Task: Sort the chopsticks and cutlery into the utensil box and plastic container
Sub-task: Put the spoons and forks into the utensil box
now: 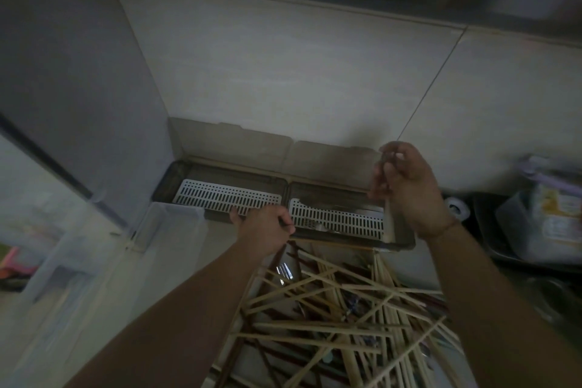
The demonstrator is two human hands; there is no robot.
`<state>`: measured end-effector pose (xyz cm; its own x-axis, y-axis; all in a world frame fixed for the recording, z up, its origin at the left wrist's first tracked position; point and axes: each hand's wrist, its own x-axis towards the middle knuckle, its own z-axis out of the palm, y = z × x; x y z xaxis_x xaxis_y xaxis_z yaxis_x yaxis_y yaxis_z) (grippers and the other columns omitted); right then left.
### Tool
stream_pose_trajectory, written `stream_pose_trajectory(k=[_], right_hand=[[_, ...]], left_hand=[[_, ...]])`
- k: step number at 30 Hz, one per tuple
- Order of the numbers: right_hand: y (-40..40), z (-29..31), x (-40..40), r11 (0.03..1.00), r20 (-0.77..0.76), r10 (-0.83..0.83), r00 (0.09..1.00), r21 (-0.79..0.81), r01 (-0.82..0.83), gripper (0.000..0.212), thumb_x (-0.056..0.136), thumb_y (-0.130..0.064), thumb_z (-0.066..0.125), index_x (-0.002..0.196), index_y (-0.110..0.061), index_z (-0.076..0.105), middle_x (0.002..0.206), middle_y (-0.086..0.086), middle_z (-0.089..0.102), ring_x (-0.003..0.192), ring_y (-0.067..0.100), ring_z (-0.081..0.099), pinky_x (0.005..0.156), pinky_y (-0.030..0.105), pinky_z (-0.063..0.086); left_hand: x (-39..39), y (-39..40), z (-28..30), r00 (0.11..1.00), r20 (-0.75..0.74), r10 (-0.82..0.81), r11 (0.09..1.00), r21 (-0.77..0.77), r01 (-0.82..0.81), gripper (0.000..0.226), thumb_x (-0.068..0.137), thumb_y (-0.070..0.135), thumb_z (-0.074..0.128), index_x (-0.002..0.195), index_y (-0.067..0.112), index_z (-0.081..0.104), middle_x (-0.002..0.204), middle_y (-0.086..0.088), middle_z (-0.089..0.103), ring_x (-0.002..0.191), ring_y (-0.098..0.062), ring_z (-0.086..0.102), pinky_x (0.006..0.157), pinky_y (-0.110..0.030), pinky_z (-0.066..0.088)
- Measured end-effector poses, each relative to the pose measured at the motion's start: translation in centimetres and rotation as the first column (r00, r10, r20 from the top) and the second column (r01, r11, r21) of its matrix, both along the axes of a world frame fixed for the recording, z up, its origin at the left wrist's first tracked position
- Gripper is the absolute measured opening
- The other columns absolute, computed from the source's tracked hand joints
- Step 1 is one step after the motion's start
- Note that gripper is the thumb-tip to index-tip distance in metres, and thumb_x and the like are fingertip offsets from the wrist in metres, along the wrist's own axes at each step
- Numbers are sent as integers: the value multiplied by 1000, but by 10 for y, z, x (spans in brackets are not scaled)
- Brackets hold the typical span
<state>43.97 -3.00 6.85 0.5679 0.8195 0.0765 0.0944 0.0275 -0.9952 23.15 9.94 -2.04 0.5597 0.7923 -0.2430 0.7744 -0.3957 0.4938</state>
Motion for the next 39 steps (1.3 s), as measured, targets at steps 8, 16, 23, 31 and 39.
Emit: stream_pose_trajectory(k=[8,16,23,31,39], right_hand=[[37,-53,-4,692,514,601,613,-717,-78,48,87,15,41,119,-13,63,123,8,57,89,13,56,66,3,41],[53,-100,-13,770,516,402,757,-637,25,28,84,14,51,88,-10,65,74,3,59,70,15,55,65,25,45],[47,-110,-20,744,523,315,792,-654,136,39,78,16,52,97,-12,73,100,8,71,95,23,63,86,16,42],[24,-102,-15,670,505,561,656,-743,-1,25,95,-32,51,94,-18,72,91,8,70,81,23,64,73,34,52],[-5,-94,-9,703,500,581,643,-705,-87,68,86,-74,23,99,-24,68,98,-3,68,85,12,59,79,34,50]], left_hand=[[-1,0,-1,1000,18,4,1000,9,-4,9,84,41,66,80,34,62,93,20,65,106,-8,57,112,-59,-1],[0,0,0,1000,-6,2,1000,11,-2,12,85,42,65,76,36,57,99,20,65,112,-11,55,113,-59,-3],[1,-1,0,1000,-27,10,1000,26,-10,11,85,43,64,78,35,58,99,19,65,111,-11,56,114,-59,-1],[1,-1,-2,1000,-11,20,1000,8,-19,9,84,42,65,80,35,60,96,19,64,112,-12,54,114,-59,-2],[1,-1,-4,1000,11,16,1000,14,-17,9,84,41,64,83,33,64,97,20,64,112,-13,55,112,-58,-2]])
